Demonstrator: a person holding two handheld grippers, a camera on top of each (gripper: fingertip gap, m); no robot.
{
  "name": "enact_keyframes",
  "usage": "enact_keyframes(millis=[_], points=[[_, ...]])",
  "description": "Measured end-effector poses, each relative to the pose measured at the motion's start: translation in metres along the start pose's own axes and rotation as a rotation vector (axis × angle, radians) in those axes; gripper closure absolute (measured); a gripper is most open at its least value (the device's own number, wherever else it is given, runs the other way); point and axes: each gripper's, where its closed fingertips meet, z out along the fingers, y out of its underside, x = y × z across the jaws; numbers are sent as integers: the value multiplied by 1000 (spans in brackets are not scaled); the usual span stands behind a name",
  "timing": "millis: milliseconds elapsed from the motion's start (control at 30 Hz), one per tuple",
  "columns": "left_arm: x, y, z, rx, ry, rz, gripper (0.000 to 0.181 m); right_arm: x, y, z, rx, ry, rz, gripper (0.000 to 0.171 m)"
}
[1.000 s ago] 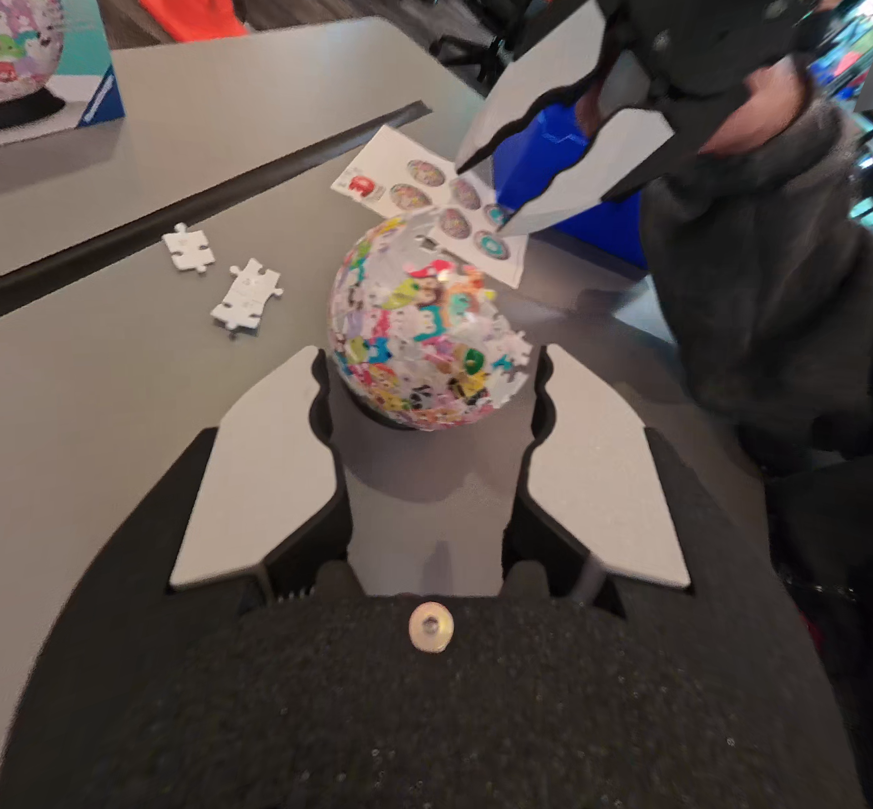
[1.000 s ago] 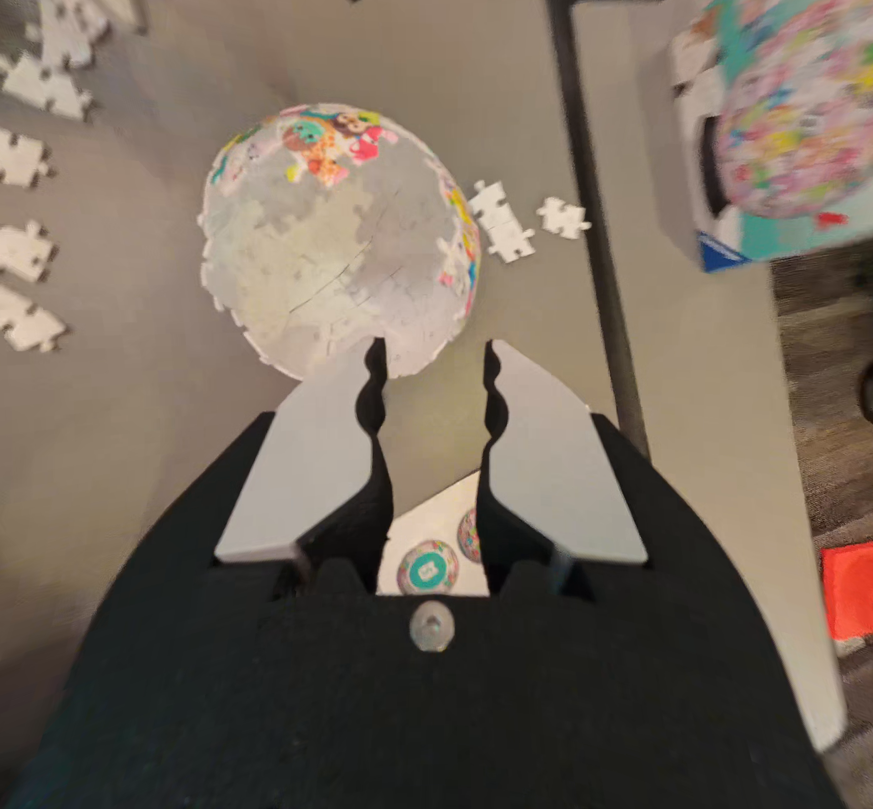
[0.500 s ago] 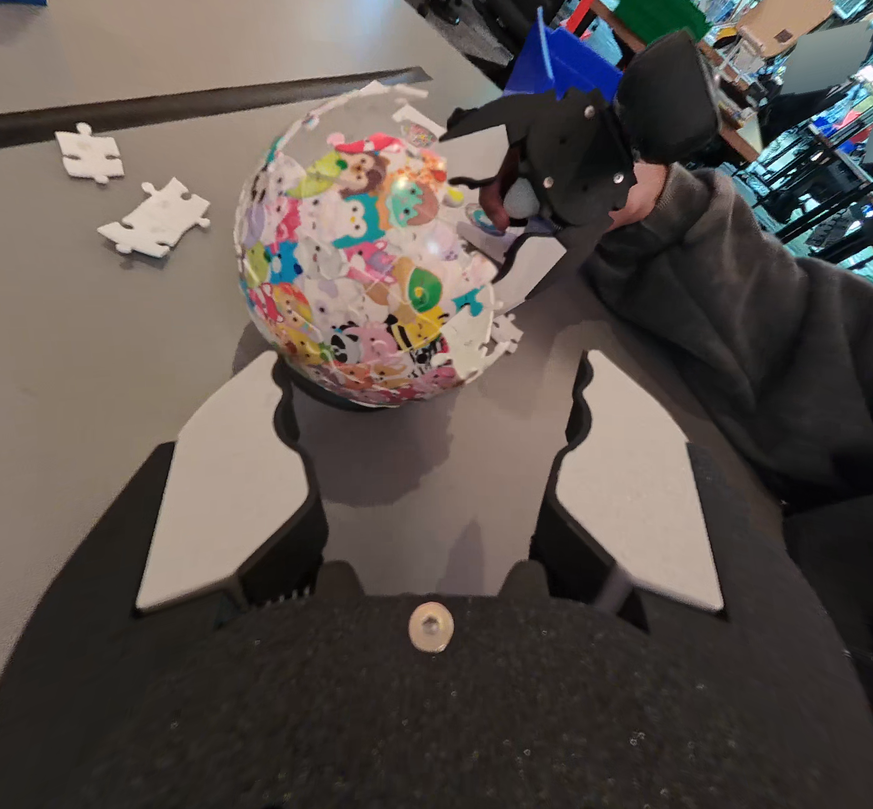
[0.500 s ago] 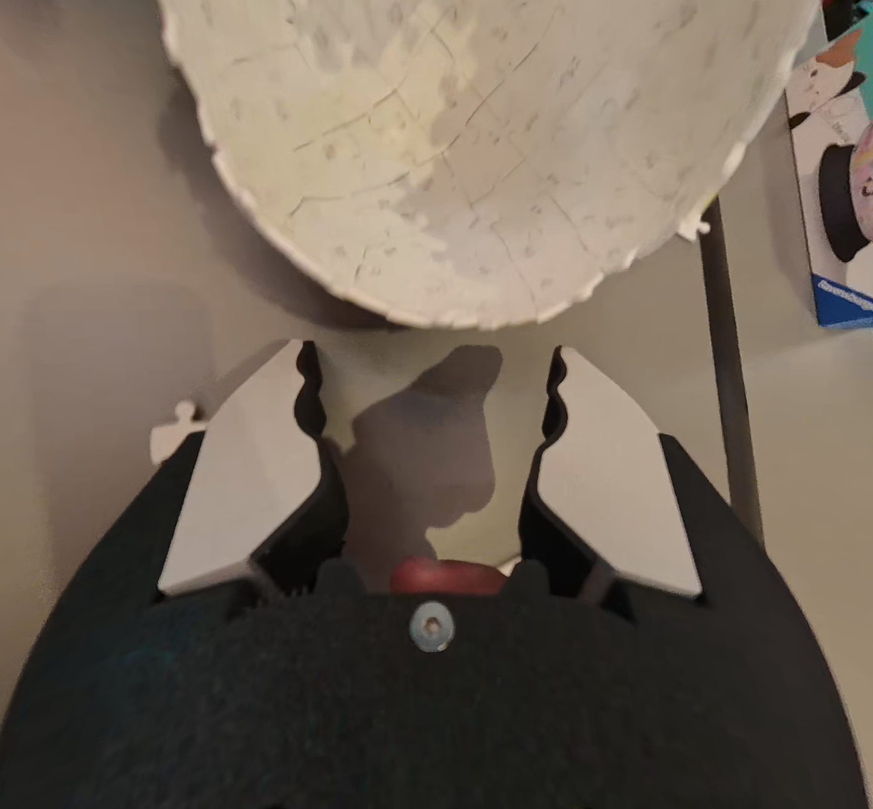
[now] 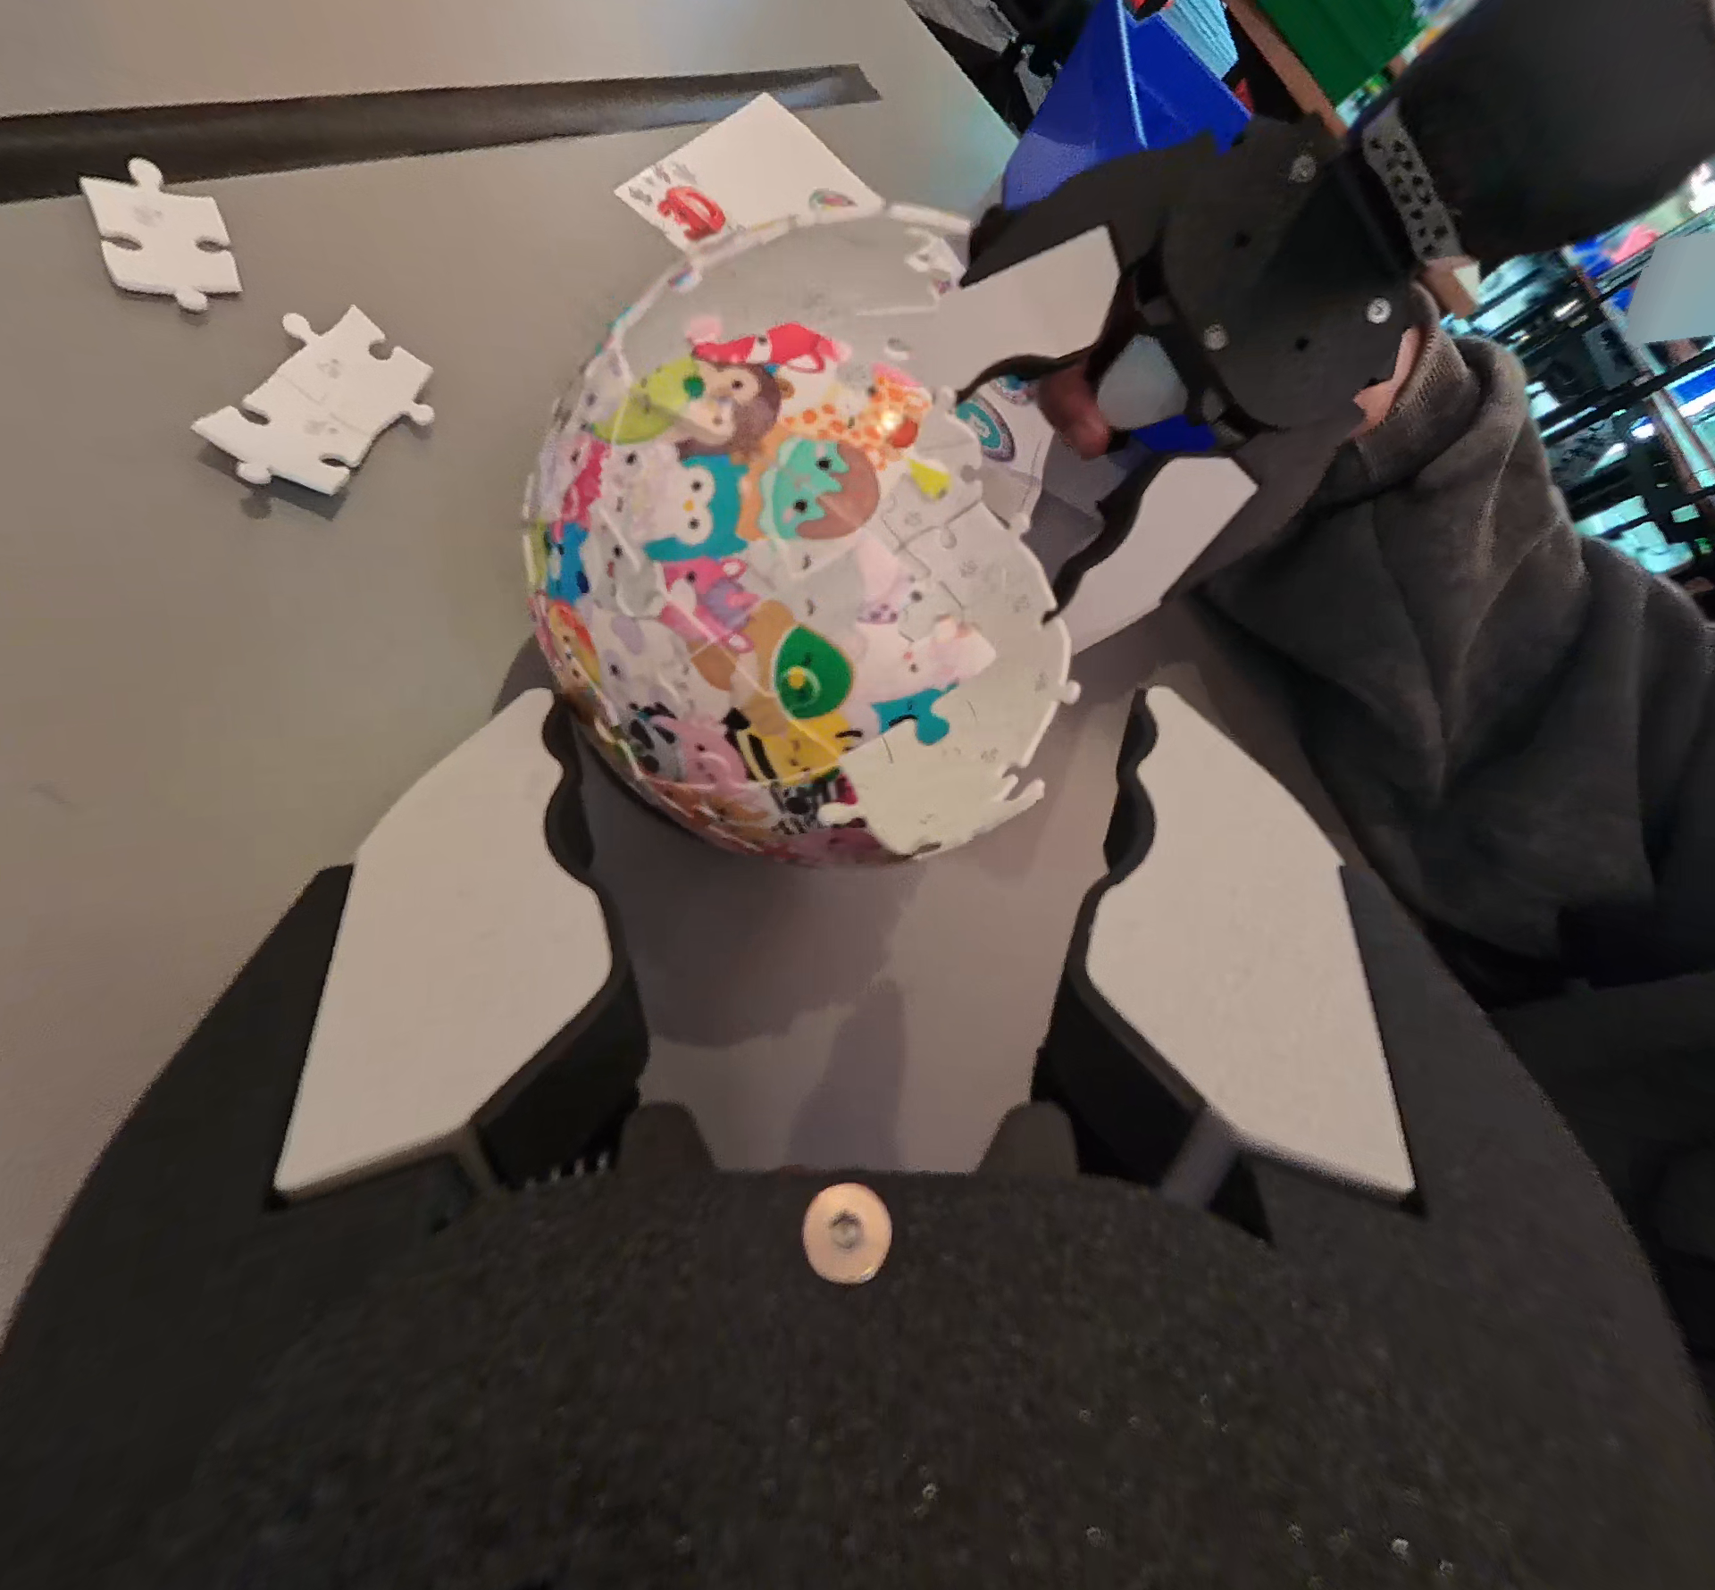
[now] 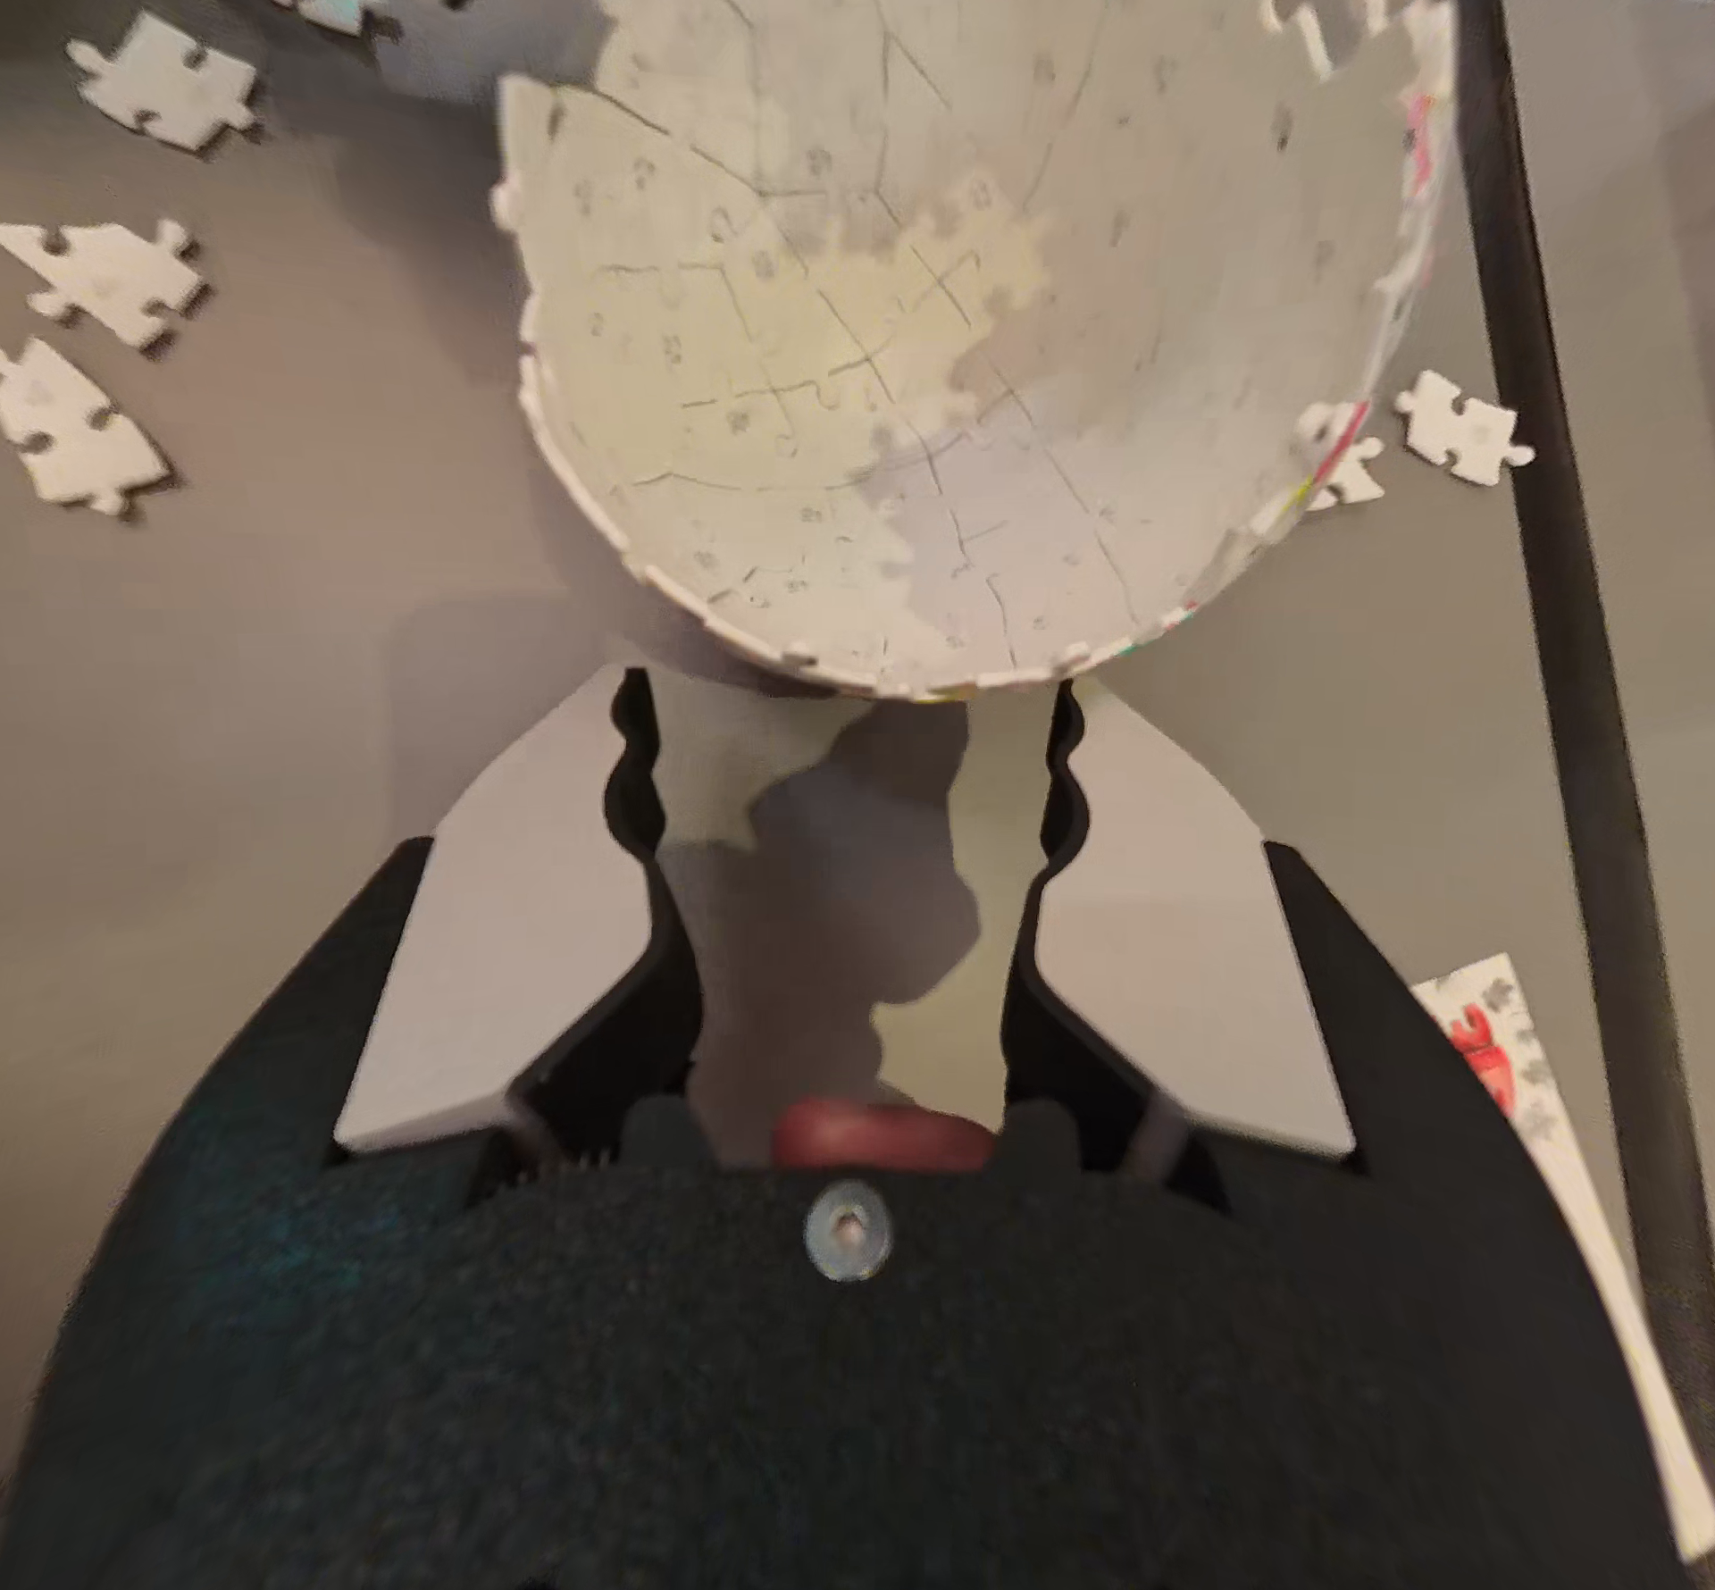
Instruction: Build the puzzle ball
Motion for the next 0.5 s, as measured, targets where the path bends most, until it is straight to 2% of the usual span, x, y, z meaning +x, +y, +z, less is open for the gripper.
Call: enact_keyframes(millis=[67, 167, 267, 400, 500], points=[[-2, -2, -1, -24, 39, -45, 73, -6, -3, -5, -9, -18, 24, 93], [-10, -11, -6, -48, 79, -85, 83, -9, -9, -11, -23, -21, 44, 93], [-15, -24, -14, -56, 118, -97, 89, 6, -4, -13, -67, 87, 3, 86], [-18, -37, -21, -69, 112, -14, 91, 15, 12, -2, -128, 164, -51, 81], [-15, -35, -17, -123, 120, 91, 93, 13, 12, 13, -107, 153, -12, 76]])
